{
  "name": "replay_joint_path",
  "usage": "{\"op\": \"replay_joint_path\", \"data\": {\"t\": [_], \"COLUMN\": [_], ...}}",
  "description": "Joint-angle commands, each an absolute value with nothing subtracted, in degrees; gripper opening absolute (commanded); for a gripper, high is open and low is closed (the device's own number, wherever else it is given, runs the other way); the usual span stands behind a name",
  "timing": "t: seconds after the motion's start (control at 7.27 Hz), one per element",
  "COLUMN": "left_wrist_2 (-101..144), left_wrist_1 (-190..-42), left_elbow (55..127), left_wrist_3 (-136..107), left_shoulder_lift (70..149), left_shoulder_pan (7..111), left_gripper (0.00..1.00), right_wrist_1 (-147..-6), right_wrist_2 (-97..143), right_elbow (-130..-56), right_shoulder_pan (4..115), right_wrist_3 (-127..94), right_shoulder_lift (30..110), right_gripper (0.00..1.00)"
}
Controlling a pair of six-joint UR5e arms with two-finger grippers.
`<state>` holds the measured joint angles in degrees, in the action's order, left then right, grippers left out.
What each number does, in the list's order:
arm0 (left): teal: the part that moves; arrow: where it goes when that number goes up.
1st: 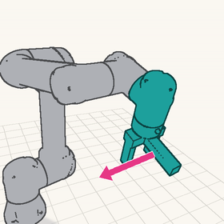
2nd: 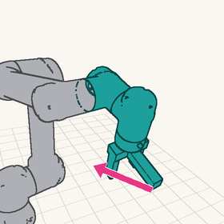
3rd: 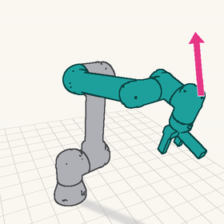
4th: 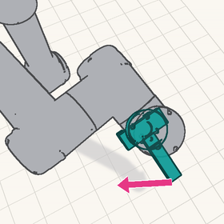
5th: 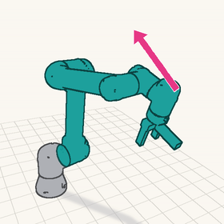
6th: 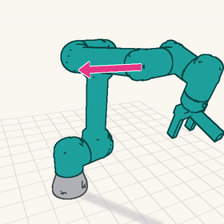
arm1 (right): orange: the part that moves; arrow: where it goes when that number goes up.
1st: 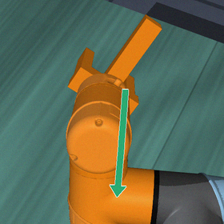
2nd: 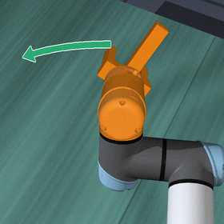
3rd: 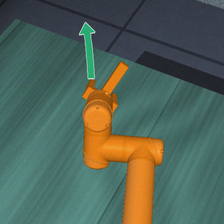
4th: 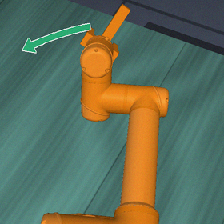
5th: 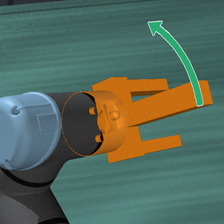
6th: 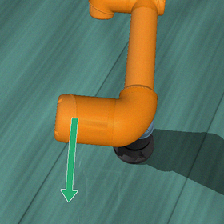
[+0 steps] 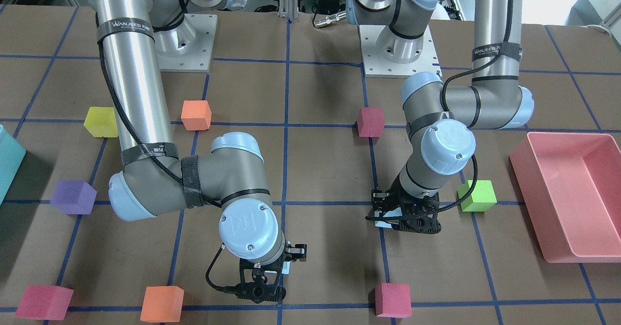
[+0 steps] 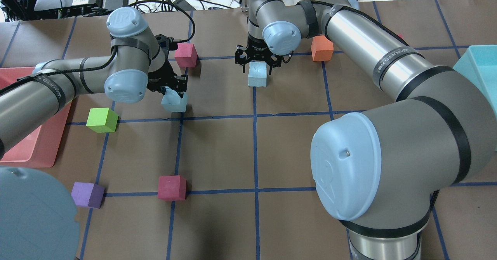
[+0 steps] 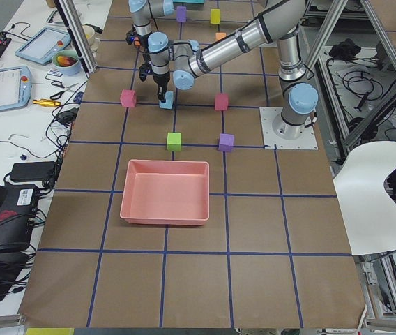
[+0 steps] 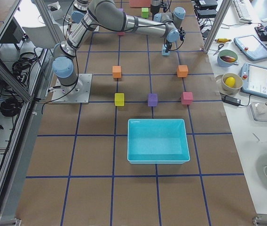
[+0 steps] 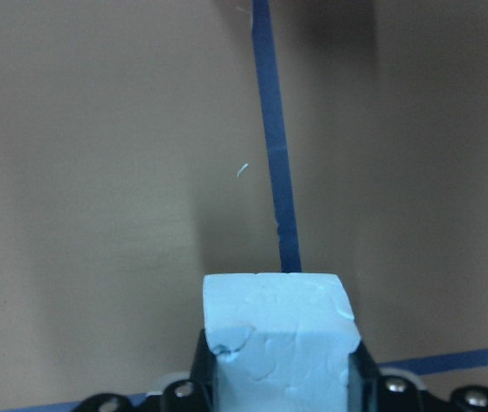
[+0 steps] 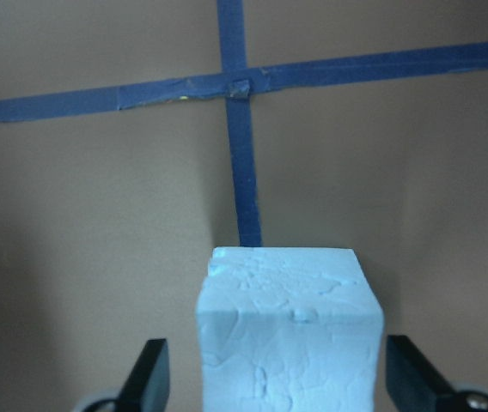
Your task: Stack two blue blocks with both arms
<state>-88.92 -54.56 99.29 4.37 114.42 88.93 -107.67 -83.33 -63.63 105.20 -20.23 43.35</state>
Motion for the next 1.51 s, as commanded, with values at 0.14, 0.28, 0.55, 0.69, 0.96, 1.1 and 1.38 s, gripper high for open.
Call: {"op": "replay_joint_path", "data": {"t": [0.14, 0.28, 0.55, 0.69, 0.96, 1.1, 1.38], "left_wrist_2": [-88.77, -88.68, -88.07, -87.81, -85.44, -85.86, -86.48], "left_wrist_1": [-58.44, -60.54, -65.89, -68.53, -70.75, -71.45, -70.58], "left_elbow": [92.83, 90.38, 83.62, 79.93, 71.76, 69.11, 66.90], "left_wrist_3": [0.81, -1.82, -7.71, -8.87, -13.18, -13.36, -14.50], "left_shoulder_lift": [115.04, 115.40, 117.23, 118.81, 123.29, 125.05, 128.39], "left_shoulder_pan": [90.61, 91.57, 95.69, 97.37, 101.84, 103.26, 105.90], "left_gripper": [0.11, 0.11, 0.11, 0.11, 0.11, 0.11, 0.10], "right_wrist_1": [-102.26, -98.65, -87.42, -81.10, -77.09, -77.08, -78.12], "right_wrist_2": [-84.45, -84.55, -84.55, -84.72, -88.40, -88.33, -87.80], "right_elbow": [-63.37, -64.15, -64.42, -64.86, -67.31, -68.80, -74.24], "right_shoulder_pan": [102.33, 98.48, 91.00, 88.53, 87.19, 87.19, 87.54], "right_wrist_3": [-18.03, -11.23, 0.66, 3.40, 5.27, 5.36, 5.10], "right_shoulder_lift": [51.21, 55.68, 64.29, 67.90, 72.23, 73.73, 76.62], "right_gripper": [1.00, 1.00, 1.00, 1.00, 1.00, 1.00, 0.99]}}
